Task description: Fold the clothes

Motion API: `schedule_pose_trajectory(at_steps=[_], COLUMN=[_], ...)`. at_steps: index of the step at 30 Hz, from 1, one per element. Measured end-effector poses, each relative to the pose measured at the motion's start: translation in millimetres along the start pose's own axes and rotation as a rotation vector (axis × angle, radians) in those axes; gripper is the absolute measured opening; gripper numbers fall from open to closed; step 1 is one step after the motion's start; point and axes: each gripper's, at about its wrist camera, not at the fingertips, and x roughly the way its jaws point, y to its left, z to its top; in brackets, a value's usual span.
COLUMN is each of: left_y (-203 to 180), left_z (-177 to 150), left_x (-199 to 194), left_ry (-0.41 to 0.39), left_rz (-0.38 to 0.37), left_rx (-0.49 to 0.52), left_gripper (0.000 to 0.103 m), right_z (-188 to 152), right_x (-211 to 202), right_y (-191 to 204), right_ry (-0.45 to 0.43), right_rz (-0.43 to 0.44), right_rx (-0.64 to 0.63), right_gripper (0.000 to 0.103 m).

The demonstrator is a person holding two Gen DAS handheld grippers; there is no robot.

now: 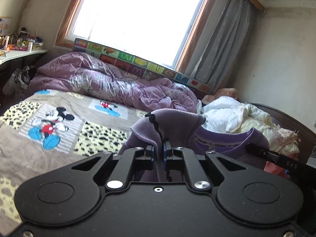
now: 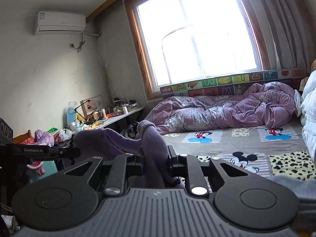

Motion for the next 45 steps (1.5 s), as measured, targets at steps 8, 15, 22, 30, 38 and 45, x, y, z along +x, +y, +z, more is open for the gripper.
schedule_pose_trajectory(at_steps=[8,15,22,30,38,45], left_y=[17,33,23,2,9,24], left_z=[-21,-116,-192,-263,-327,-365], left_x=[16,-12,-66,-100,-124,-147], left_ry=[0.009,0.107,0.158,0.215,0.264,0.375], left_rz=[-0.004,0.006,0.007,0.035,0.078,0.074], left_rx=[-0.012,-0.036,-0.043,-0.015,-0.081,-0.177], left_gripper=[0.005,0.005,0.005,0.005,0.005,0.005], right_z=[0,-99,-183,-247,-306,-353], right_x=[38,13,-46,-100,-132,-150], right_y=[-21,-9,18,41,63,74], right_ry=[-0.018,0.089,0.165,0.219,0.306,0.461], right_rz=[-0.022,0.022,0.039,0.022,-0.014,-0.032], right_rx=[0.023,0.028,-0.021,-0.049,-0.144,-0.156], right_gripper=[0.023,0.023,0.023,0.023,0.023,0.034])
